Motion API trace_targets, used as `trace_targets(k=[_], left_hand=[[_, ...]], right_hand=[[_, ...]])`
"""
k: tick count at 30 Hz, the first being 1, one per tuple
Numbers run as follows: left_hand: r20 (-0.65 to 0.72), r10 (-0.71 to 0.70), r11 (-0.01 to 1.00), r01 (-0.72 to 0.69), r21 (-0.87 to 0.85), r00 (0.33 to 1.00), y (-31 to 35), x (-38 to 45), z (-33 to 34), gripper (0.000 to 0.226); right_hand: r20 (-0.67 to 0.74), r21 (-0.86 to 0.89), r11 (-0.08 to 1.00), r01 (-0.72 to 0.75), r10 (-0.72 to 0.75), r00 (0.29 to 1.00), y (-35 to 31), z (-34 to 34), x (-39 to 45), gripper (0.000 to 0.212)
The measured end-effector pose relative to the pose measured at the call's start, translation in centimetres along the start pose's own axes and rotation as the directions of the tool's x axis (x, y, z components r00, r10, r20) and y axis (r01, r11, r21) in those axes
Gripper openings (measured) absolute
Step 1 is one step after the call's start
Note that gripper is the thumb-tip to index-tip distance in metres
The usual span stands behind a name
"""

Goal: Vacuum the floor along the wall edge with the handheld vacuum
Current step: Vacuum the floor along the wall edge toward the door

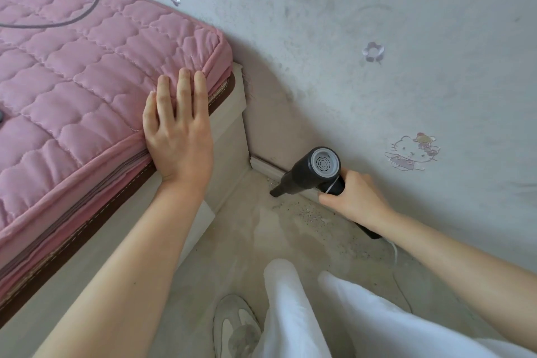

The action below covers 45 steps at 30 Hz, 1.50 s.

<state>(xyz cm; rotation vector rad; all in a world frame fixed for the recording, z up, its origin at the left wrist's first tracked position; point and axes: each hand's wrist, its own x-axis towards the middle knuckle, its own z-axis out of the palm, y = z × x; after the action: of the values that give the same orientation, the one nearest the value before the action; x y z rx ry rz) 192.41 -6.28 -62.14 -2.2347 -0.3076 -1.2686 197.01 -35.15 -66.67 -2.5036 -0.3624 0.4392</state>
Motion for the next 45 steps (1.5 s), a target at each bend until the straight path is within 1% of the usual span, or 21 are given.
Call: trace_targets(k=[4, 8, 10, 16, 21, 22, 24, 26, 29, 31, 33, 35, 37, 39, 40, 41, 43, 45], left_hand=[[0.022, -0.013, 1.000, 0.013, -0.004, 1.000, 0.0, -0.3, -0.1, 0.042], [0.107, -0.045, 0.999, 0.047, -0.013, 0.993, -0.3, -0.7, -0.4, 0.055], [0.131, -0.061, 0.998, 0.063, -0.007, 0.990, -0.2, -0.7, -0.5, 0.057], [0.134, -0.065, 0.998, 0.064, 0.009, 0.989, -0.3, -0.7, -0.6, 0.056], [0.113, -0.043, 0.999, 0.041, 0.021, 0.993, 0.0, -0.8, -0.6, 0.046], [0.118, -0.050, 0.999, 0.048, 0.025, 0.992, 0.0, -0.5, -0.8, 0.045], [0.187, -0.095, 0.995, 0.093, 0.021, 0.978, 0.0, -0.2, -1.4, 0.050], [0.275, -0.168, 0.983, 0.182, -0.024, 0.947, 0.4, 0.3, -2.0, 0.059], [0.385, -0.279, 0.932, 0.345, -0.113, 0.880, 2.0, 1.7, -2.7, 0.064], [0.413, -0.266, 0.916, 0.362, -0.173, 0.871, 3.4, 2.8, -2.8, 0.065], [0.418, -0.178, 0.904, 0.316, -0.288, 0.891, 5.3, 3.3, -2.5, 0.063], [0.442, -0.094, 0.847, 0.305, -0.436, 0.892, 7.3, 3.5, -2.2, 0.062], [0.494, -0.044, 0.749, 0.356, -0.558, 0.868, 8.9, 3.9, -1.8, 0.063], [0.550, -0.010, 0.586, 0.451, -0.673, 0.835, 10.0, 4.7, -1.4, 0.067], [0.554, 0.000, 0.508, 0.477, -0.717, 0.832, 10.4, 5.1, -1.2, 0.070], [0.539, 0.002, 0.461, 0.478, -0.748, 0.842, 10.7, 5.4, -0.8, 0.073], [0.494, 0.001, 0.445, 0.442, -0.779, 0.869, 11.3, 5.4, -0.2, 0.076], [0.433, -0.017, 0.464, 0.390, -0.795, 0.901, 11.5, 5.2, 0.5, 0.077]], right_hand=[[-0.007, 0.000, 1.000, 0.010, -0.010, 1.000, -0.1, 0.3, 0.4, 0.023], [-0.006, -0.010, 1.000, 0.008, -0.008, 1.000, -0.3, 0.3, 0.6, 0.024], [-0.007, -0.008, 1.000, 0.009, -0.009, 1.000, -0.3, 0.3, 0.6, 0.025], [-0.024, 0.012, 1.000, 0.013, -0.013, 1.000, 0.2, 0.5, 0.7, 0.027], [-0.010, 0.041, 0.999, 0.014, -0.014, 1.000, 0.6, 1.0, 0.8, 0.035], [-0.005, 0.045, 0.999, 0.017, -0.016, 1.000, 0.7, 1.0, 0.9, 0.036], [0.007, 0.040, 0.999, 0.028, -0.028, 1.000, 0.7, 1.0, 0.9, 0.037], [0.015, 0.028, 0.999, 0.043, -0.043, 0.999, 0.7, 1.0, 0.9, 0.037], [0.035, 0.027, 0.999, 0.038, -0.039, 0.999, 0.9, 1.2, 0.7, 0.039], [0.038, 0.038, 0.999, 0.023, -0.024, 0.999, 1.1, 1.3, 0.6, 0.039], [0.041, 0.035, 0.999, 0.011, -0.012, 0.999, 1.2, 1.4, 0.4, 0.039], [0.036, 0.029, 1.000, 0.008, -0.009, 0.999, 1.2, 1.3, 0.3, 0.040], [0.025, 0.024, 1.000, 0.015, -0.016, 1.000, 1.4, 1.1, 0.2, 0.041], [0.016, 0.012, 1.000, 0.024, -0.025, 1.000, 1.5, 0.9, 0.0, 0.040], [0.014, 0.009, 1.000, 0.027, -0.027, 1.000, 1.6, 0.9, 0.0, 0.040], [0.015, 0.011, 1.000, 0.027, -0.027, 1.000, 1.7, 0.8, -0.1, 0.040], [0.018, 0.027, 0.999, 0.031, -0.031, 0.999, 1.8, 0.8, -0.2, 0.039], [0.017, 0.035, 0.999, 0.034, -0.035, 0.999, 2.0, 0.8, -0.2, 0.038]])
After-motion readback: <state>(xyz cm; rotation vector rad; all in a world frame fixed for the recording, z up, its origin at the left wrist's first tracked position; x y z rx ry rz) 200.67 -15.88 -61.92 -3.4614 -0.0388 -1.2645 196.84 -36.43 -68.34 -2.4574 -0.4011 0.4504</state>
